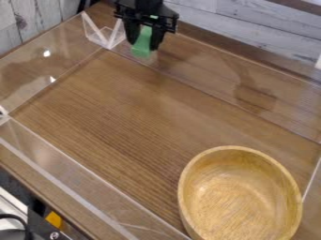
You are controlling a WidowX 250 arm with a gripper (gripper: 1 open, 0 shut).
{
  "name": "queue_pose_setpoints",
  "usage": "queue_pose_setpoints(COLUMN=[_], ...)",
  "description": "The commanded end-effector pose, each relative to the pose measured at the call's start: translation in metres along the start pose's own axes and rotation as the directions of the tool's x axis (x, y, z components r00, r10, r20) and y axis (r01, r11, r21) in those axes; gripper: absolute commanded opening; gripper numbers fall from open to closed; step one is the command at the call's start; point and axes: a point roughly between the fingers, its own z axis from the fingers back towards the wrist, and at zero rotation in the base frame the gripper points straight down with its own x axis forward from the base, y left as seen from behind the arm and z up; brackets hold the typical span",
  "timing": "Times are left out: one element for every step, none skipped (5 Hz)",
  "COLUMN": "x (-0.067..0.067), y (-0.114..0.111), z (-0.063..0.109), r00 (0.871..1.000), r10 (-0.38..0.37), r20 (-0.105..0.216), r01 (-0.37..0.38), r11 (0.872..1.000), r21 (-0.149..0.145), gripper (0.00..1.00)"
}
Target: Put the green block in the brown bowl
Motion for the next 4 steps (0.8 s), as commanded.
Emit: queue_pose_setpoints(x=[0.0109, 0.0131, 0.011, 0.0101], y=[0.009, 0.0098, 0.0118, 0.0129], z=[0.0193, 0.0186, 0.0186, 0.0187], r00=[0.998, 0.998, 0.998, 0.998], r10=[0.015, 0.02, 0.025, 0.031], r20=[0.061, 0.057, 0.054, 0.05], r01=[-0.015, -0.021, -0.026, -0.031], r11=[1.0, 1.0, 1.0, 0.999], r21=[0.01, 0.01, 0.01, 0.009], gripper=[0.0, 0.0, 0.0, 0.0])
